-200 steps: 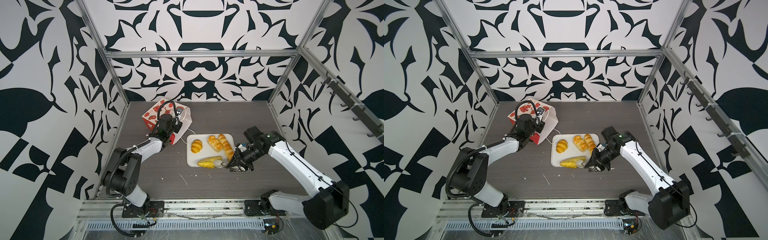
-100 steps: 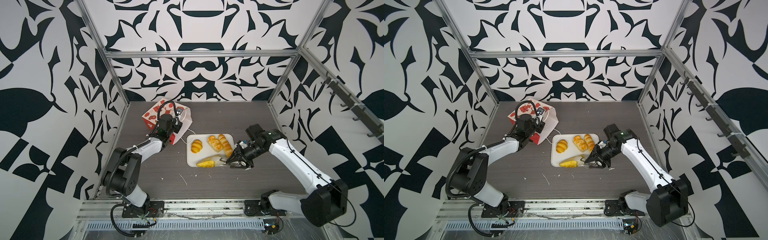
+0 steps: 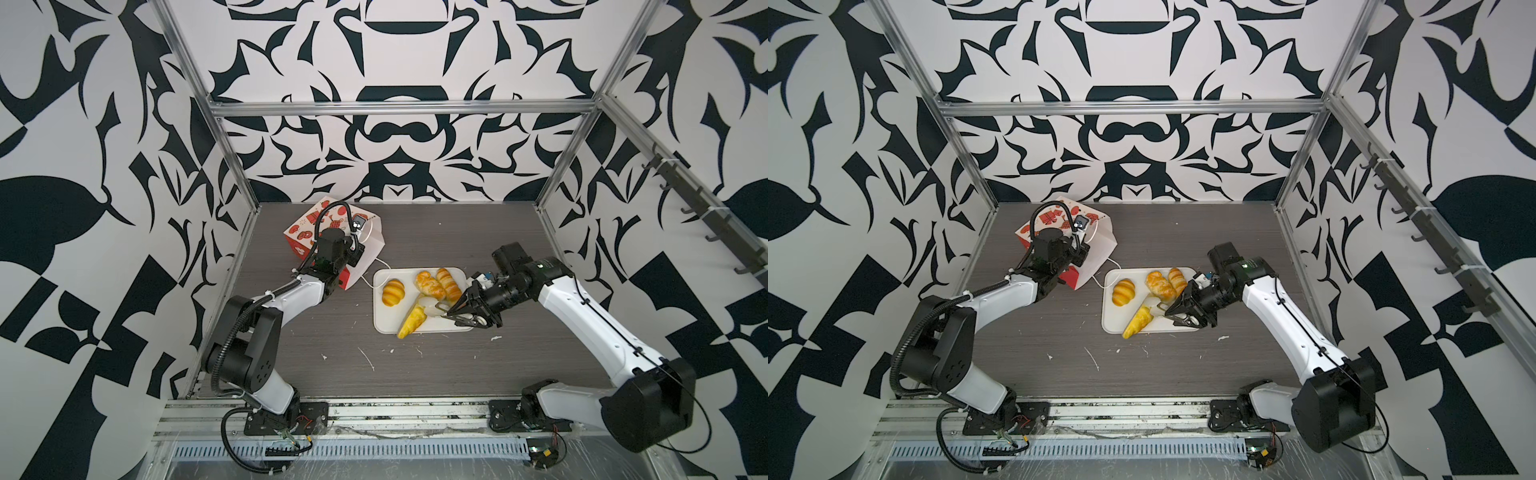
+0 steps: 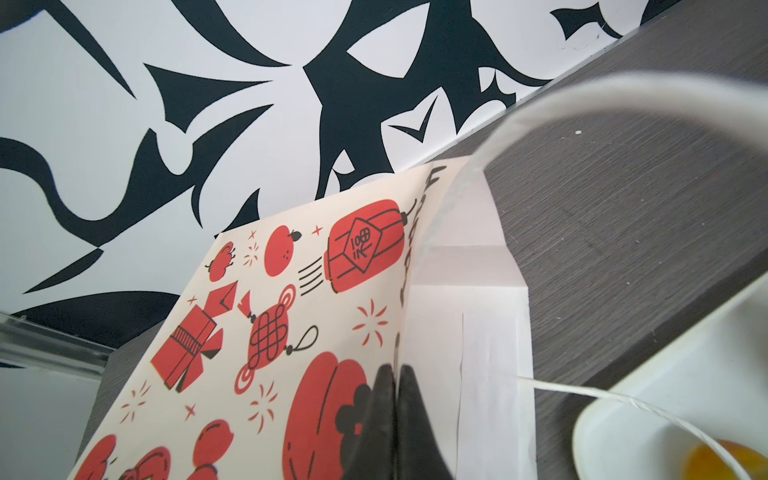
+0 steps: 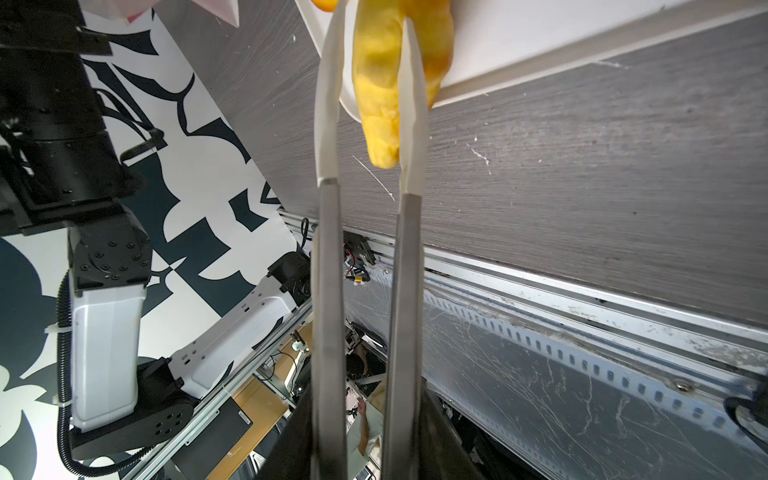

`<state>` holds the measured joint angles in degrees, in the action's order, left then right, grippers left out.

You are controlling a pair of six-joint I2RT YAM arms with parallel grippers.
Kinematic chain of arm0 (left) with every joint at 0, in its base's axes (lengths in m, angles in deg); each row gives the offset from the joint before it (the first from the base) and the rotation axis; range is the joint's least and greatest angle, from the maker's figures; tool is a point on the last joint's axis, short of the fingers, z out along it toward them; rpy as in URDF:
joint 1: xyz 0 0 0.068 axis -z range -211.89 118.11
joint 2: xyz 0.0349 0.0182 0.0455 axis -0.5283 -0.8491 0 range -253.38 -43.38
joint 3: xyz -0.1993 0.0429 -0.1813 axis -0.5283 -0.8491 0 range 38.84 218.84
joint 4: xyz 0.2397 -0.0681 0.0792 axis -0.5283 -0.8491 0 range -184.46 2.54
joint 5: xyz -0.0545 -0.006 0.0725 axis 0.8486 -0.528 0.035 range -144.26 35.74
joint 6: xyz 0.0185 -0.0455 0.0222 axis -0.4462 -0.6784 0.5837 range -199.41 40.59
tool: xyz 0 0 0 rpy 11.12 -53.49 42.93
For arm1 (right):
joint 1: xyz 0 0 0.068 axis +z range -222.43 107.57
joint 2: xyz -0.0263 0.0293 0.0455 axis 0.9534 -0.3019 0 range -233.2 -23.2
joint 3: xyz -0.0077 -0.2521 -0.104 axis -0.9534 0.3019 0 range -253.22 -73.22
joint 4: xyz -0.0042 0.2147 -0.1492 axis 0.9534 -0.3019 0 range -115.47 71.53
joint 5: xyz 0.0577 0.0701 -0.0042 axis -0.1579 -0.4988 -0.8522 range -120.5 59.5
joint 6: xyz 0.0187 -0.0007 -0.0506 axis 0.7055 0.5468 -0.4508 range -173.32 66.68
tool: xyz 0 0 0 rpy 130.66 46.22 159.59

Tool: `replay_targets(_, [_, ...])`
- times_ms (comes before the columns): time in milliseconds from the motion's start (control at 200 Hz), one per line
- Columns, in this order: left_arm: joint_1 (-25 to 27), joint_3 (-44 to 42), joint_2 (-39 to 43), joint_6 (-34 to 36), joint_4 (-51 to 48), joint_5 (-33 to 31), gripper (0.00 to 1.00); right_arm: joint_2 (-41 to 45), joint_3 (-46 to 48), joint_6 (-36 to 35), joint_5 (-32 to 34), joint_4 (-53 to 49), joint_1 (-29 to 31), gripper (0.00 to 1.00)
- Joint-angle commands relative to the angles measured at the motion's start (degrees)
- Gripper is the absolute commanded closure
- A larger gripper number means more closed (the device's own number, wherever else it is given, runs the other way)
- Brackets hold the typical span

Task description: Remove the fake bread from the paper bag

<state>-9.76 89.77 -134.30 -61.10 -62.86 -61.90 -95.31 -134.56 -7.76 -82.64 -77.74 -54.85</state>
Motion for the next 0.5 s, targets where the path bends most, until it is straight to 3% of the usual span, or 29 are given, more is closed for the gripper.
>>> replay_targets(0, [-0.17,0.3,1.65,-0.03,0.38,0.43,1.0,0.13,-1.62,1.11,-2.04,3.07,-0.27,0.63])
replay_targets(495, [-0.2,0.13,1.33,-0.11,0.36,0.15,1.0,-1.53,0.34,7.14,-3.89,14.0,0.87,0.63])
